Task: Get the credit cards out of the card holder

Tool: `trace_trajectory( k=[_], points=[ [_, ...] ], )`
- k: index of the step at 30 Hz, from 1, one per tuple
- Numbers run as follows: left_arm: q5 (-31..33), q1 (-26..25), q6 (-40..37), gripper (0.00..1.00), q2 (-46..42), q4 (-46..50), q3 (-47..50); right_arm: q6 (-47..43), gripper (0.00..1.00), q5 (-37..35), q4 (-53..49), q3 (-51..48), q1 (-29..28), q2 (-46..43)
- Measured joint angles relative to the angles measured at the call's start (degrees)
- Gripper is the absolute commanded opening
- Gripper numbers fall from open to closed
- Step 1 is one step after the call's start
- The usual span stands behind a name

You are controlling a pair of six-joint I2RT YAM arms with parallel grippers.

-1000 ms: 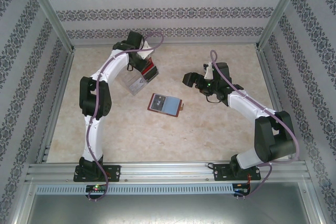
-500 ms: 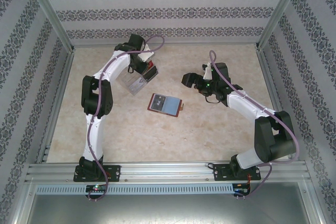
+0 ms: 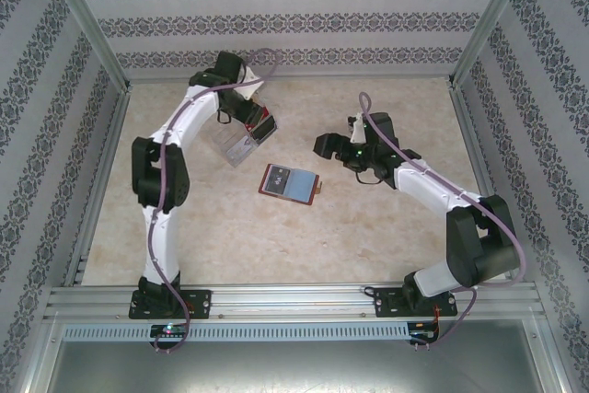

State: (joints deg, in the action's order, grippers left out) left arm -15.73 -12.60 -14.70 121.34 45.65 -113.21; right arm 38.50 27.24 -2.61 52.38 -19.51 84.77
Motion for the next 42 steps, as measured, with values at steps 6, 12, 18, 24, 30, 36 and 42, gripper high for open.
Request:
trace_trajectory(
  k=[6, 12, 18, 24, 30, 36, 42],
  points=[
    [2.4, 0.79, 10.29, 0.84, -17.44, -7.85, 14.99, -1.99, 0.84, -5.73, -5.16, 2.6, -6.82, 0.44],
    [7.3, 1.05, 20.06, 1.0, -30.27, -13.57, 30.73, -3.21, 0.78, -13.0, -9.55, 8.83, -15.26, 5.09],
    [8.98, 1.09, 27.87, 0.99, -40.04, -15.65, 45.59, -2.4, 0.66, -18.62, -13.4, 13.25, -21.16, 12.61],
    [9.22, 1.11, 31.74, 1.0, -47.41, -16.37, 53.99, 1.79, 0.59, -19.52, -14.36, 16.63, -21.75, 19.67],
    [9.38, 1.16, 33.05, 0.99, -48.61, -16.55, 54.82, 5.05, 0.58, -19.04, -14.23, 22.43, -21.77, 27.04],
    [9.31, 1.46, 33.7, 1.0, -48.59, -16.57, 54.82, 5.7, 0.58, -19.06, -14.99, 24.37, -21.9, 29.51],
    [8.37, 1.46, 34.62, 1.0, -47.6, -16.55, 54.82, 4.13, 0.59, -18.67, -16.63, 23.82, -21.84, 30.1]
  ],
)
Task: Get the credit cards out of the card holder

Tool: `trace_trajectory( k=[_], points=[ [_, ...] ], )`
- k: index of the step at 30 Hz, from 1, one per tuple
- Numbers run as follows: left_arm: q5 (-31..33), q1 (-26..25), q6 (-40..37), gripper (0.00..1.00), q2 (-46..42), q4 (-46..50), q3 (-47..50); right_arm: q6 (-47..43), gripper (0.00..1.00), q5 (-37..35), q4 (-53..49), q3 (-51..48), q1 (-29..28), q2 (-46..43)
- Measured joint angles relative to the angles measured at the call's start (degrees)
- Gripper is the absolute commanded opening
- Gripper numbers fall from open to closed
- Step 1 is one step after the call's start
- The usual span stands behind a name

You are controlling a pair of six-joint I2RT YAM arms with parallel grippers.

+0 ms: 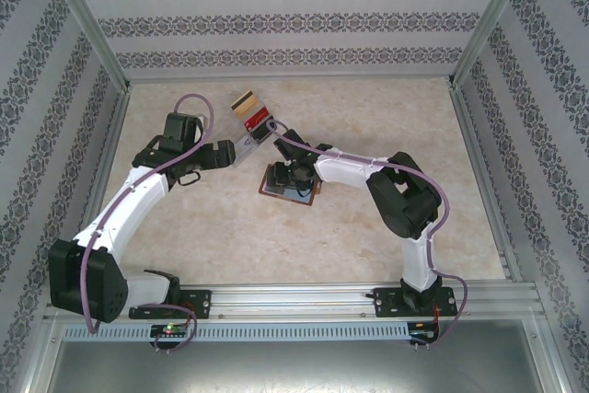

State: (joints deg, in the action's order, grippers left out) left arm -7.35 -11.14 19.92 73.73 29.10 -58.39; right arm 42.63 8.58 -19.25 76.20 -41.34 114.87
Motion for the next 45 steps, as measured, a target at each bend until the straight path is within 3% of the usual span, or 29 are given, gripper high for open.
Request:
trace_trajectory(
  k=[9, 15, 20, 31, 38, 45],
  points=[
    [-7.41, 0.0, 1.79, 0.99, 4.37, -0.28, -0.02, -8.33, 0.59, 3.96, 0.13, -8.46, 3.48, -6.38],
    [-13.14, -0.63, 5.77, 0.92, 8.63, -2.75, -0.13, -6.47, 0.52, 6.8, 3.69, -12.41, 5.35, -11.23],
    [-16.5, -4.52, 11.15, 0.83, 12.72, -6.6, -0.13, -0.26, 0.4, 7.39, 9.73, -15.93, 6.43, -14.49],
    [-19.5, -13.66, 23.91, 0.55, 24.55, -14.8, -2.16, 5.99, 0.29, 9.62, 13.97, -19.8, 9.75, -12.7],
    [-19.85, -16.2, 26.08, 0.31, 28.98, -15.52, -5.4, 6.78, 0.23, 11.32, 15.26, -20.35, 10.27, -11.28],
    [-19.56, -16.28, 26.82, 0.22, 32.04, -15.5, -6.91, 6.75, 0.22, 11.5, 15.47, -20.5, 10.51, -11.15]
  ],
)
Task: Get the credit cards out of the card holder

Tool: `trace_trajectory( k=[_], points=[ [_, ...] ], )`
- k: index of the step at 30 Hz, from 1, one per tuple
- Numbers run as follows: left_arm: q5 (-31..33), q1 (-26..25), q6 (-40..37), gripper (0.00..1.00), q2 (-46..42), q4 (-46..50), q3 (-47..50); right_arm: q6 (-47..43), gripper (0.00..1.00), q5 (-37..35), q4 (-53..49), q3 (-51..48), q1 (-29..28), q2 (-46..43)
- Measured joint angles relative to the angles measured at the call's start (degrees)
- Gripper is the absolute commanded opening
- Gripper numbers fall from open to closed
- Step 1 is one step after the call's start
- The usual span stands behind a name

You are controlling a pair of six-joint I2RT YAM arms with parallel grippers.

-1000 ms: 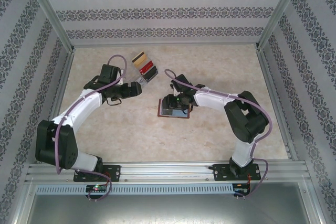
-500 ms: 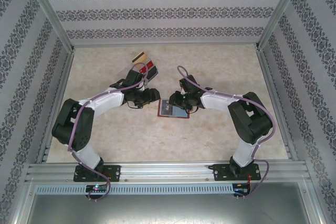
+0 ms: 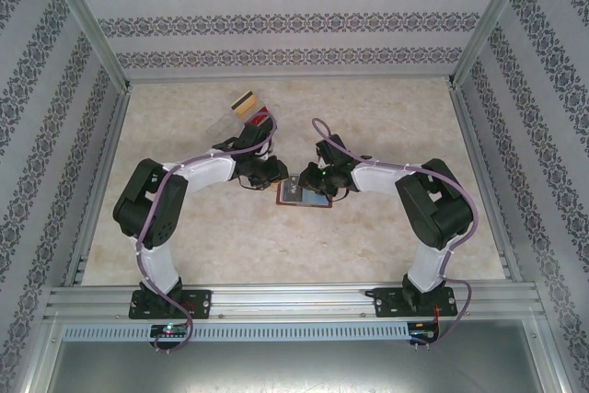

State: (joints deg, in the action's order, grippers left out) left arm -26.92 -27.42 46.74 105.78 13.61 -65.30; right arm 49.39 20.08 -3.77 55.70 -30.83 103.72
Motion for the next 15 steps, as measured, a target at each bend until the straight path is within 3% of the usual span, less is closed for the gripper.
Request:
trace_trajectory(
  k=[15],
  points=[
    [0.17, 0.0, 0.52, 0.1, 4.15, 0.04, -0.85, -0.07, 0.2, 0.44, 0.28, 0.0, 0.37, 0.96]
  ],
)
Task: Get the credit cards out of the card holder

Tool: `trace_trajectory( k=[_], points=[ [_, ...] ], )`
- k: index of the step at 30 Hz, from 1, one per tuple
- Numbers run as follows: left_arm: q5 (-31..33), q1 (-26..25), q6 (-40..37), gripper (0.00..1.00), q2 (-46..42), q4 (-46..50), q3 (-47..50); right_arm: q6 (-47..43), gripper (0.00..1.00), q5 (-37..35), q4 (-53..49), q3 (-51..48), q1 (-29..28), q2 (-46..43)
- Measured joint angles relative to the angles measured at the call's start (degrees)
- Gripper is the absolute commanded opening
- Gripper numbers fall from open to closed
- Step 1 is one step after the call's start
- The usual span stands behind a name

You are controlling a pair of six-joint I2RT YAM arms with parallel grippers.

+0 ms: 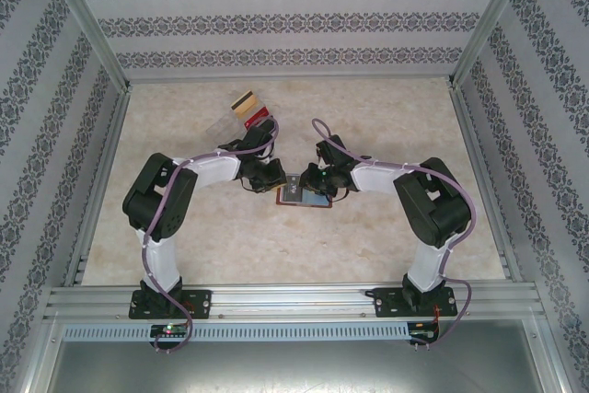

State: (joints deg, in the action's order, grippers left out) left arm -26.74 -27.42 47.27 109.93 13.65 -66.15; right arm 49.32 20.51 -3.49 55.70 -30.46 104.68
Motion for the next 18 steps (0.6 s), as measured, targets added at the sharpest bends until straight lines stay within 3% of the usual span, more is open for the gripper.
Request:
trace_trajectory(
  k=[18],
  points=[
    [0.59, 0.0, 0.15, 0.05, 0.11, -0.02, 0.02, -0.15, 0.17, 3.58, 2.08, -0.04, 1.11, 0.94]
  ],
)
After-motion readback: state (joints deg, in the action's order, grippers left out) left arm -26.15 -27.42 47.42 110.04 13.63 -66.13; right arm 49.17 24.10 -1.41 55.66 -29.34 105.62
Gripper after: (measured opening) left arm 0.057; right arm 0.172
